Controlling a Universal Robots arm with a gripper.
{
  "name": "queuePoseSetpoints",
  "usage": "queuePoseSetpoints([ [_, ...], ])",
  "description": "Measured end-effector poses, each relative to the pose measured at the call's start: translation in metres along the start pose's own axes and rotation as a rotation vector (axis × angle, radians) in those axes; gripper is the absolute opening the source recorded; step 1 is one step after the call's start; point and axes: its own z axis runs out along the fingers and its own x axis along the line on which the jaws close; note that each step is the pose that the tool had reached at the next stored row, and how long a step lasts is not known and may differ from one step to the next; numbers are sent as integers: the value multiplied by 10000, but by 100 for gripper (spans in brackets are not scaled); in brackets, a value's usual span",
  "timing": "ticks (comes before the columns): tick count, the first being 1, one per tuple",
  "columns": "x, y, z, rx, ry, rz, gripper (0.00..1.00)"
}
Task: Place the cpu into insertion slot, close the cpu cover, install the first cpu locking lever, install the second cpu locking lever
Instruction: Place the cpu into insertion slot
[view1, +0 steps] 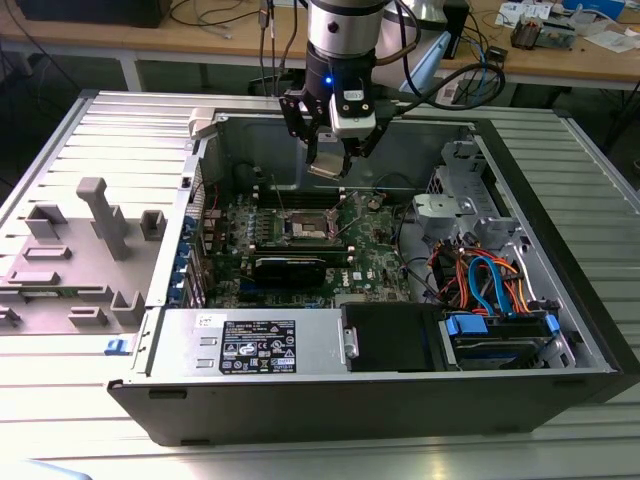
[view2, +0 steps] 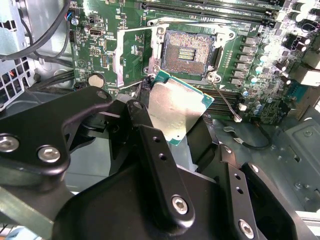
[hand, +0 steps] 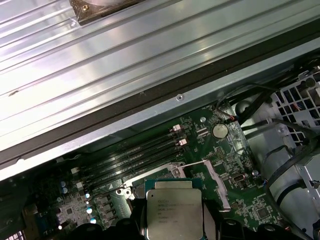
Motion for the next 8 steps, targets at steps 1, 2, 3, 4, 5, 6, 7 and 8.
queuePoseSetpoints([
  [1,0,0,0,0,0,8,55],
  [2,0,0,0,0,-1,12,55],
  [3,0,0,0,0,-2,15,55],
  [4,0,0,0,0,-2,23,55],
  [5,0,0,1,-1,-2,28,55],
  [6,0,0,1,-1,-2,32,55],
  [7,0,0,1,-1,-2,36,55],
  [8,0,0,1,-1,-3,40,55],
])
